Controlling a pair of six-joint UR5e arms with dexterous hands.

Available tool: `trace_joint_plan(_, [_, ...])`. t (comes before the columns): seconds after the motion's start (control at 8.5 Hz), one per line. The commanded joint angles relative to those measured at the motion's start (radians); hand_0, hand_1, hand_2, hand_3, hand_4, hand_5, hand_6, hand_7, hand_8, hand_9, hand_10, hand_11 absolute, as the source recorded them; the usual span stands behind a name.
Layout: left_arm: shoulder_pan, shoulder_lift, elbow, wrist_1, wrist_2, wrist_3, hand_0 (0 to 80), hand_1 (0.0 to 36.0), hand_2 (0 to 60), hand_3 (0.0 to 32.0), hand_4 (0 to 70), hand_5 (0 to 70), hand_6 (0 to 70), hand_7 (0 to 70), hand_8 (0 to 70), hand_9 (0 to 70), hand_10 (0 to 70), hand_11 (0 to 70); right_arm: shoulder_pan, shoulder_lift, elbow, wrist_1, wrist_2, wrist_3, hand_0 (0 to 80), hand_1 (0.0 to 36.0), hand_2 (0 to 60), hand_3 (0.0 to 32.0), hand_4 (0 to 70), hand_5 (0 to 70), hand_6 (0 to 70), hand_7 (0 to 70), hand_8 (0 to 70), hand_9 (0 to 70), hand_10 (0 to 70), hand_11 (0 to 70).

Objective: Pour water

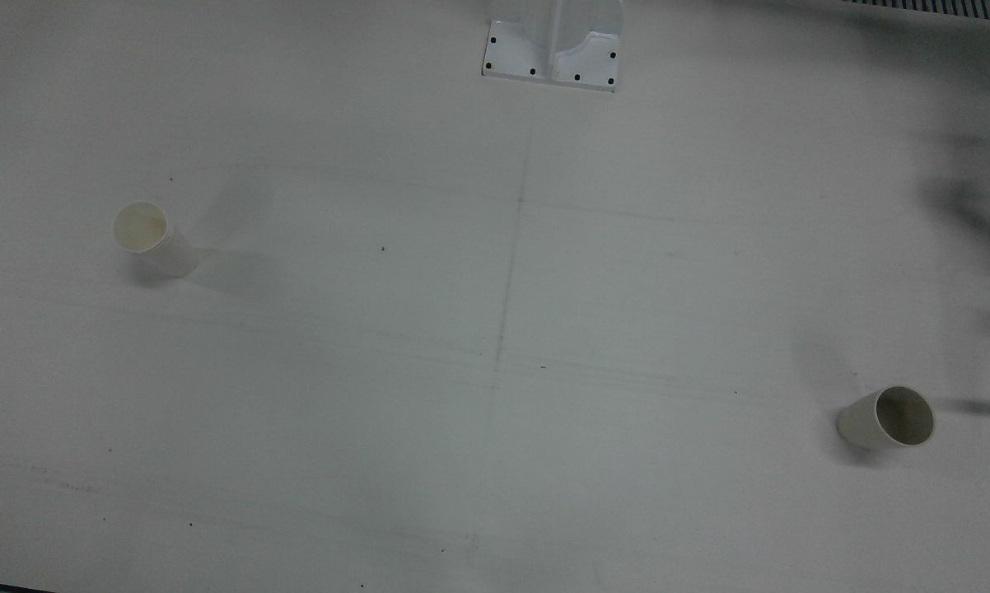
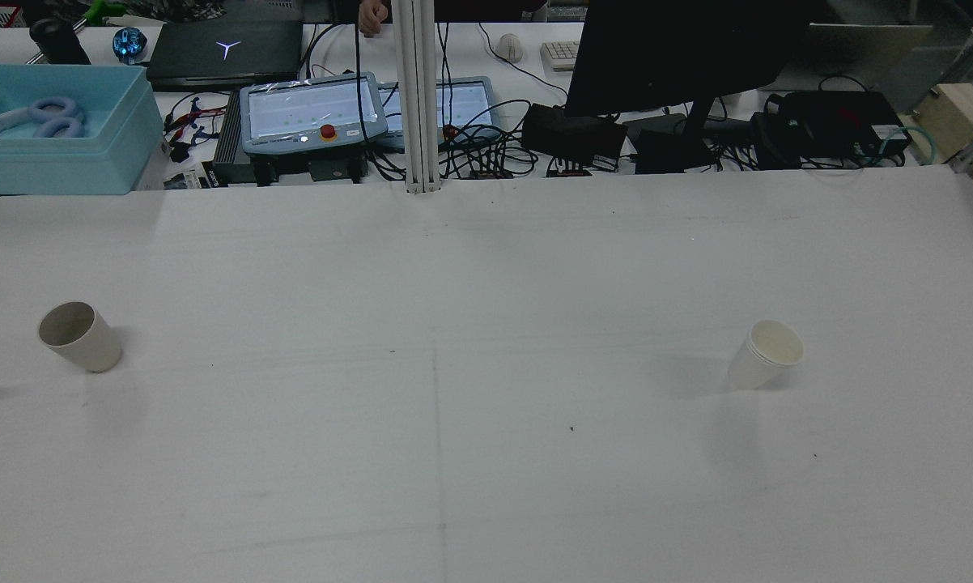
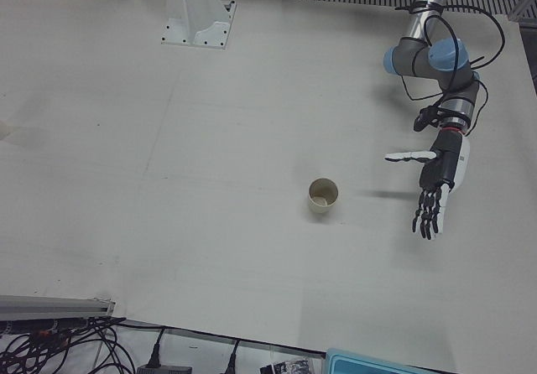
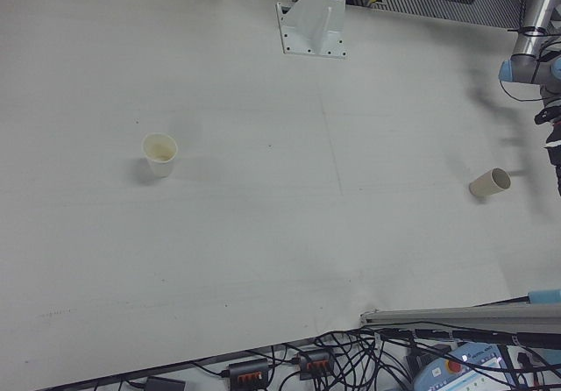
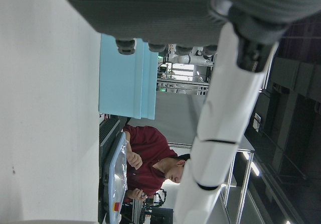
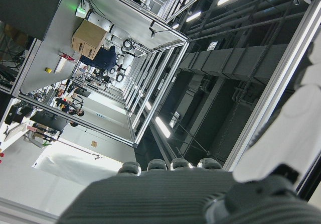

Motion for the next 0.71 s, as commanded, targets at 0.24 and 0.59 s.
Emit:
trace_joint_plan(0.24, [0.014, 0.000, 0.026, -0.041, 0.002, 0.024, 77.5, 31.8, 5.9, 13.8, 3.4, 0.0, 0.0, 0.0, 0.0, 0.0, 1.0, 5.1, -0.019, -0.001, -0.008, -0.001, 0.000, -0.002, 36.9, 7.9, 12.4, 4.0, 0.0, 0.0, 0.0, 0.0, 0.0, 0.0, 0.0, 0.0])
trace_joint_plan(0.59, [0.035, 0.040, 0.017, -0.135, 0.031, 0.191, 62.0, 26.3, 3.2, 15.4, 1.3, 0.0, 0.0, 0.0, 0.0, 0.0, 0.0, 2.9, -0.022, 0.000, -0.051, 0.002, 0.000, -0.002, 35.9, 7.7, 12.6, 3.8, 0.0, 0.0, 0.0, 0.0, 0.0, 0.0, 0.0, 0.1])
